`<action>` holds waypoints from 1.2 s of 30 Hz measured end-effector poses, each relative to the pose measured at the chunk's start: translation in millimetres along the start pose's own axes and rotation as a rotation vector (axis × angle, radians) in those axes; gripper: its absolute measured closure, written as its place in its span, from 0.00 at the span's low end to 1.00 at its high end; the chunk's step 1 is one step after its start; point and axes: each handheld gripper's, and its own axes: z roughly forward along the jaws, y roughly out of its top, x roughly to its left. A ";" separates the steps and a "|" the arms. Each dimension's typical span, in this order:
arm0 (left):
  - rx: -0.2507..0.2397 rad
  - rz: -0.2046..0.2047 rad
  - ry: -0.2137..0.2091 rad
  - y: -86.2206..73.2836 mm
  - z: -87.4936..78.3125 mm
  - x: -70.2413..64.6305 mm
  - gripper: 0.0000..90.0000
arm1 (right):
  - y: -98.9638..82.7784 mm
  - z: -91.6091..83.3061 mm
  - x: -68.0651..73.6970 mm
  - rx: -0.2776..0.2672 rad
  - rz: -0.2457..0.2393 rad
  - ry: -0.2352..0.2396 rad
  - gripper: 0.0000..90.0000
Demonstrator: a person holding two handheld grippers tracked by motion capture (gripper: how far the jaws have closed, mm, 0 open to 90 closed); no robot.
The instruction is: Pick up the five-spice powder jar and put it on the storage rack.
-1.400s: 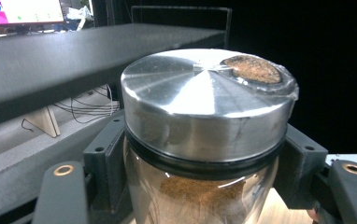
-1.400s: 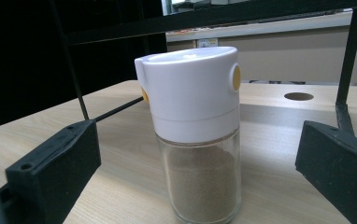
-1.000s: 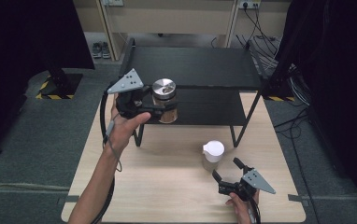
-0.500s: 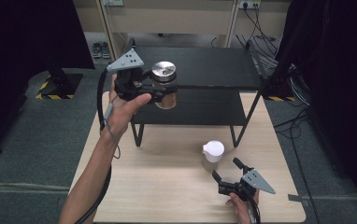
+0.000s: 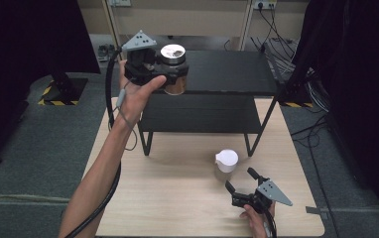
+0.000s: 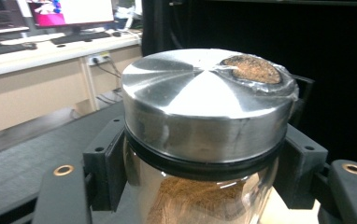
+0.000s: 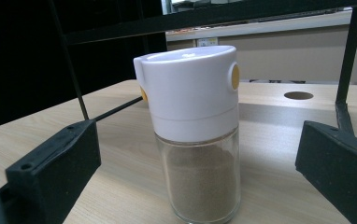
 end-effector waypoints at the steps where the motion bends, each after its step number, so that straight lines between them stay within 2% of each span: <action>1: -0.002 -0.006 0.005 0.7 1.8 0.7 0.34 | 0.0 -0.1 0.0 0.001 0.003 0.000 0.00; 5: -0.005 -0.019 0.046 3.9 9.1 0.2 0.34 | -0.1 -0.1 -0.1 0.000 0.004 0.000 0.00; 12: -0.015 -0.046 0.092 6.8 20.1 0.8 0.34 | -0.1 0.1 -0.1 0.002 0.005 0.000 0.00; 15: -0.010 -0.042 0.117 7.7 25.5 -0.4 0.34 | 0.0 -0.1 -0.1 0.000 0.004 0.002 0.00; 21: -0.011 -0.064 0.141 2.5 33.5 1.5 0.34 | -0.4 0.3 -0.6 0.001 0.005 0.004 0.00; 24: 0.003 -0.056 0.161 2.3 38.8 0.0 0.34 | -0.4 0.3 -0.6 0.000 0.007 0.005 0.00; 31: 0.013 -0.060 0.169 -1.4 44.0 0.9 0.34 | -0.5 0.2 -0.8 0.000 0.007 0.004 0.00; 36: -0.001 -0.051 0.169 -6.1 44.8 1.3 0.34 | -0.6 0.4 -0.7 0.001 0.005 0.005 0.00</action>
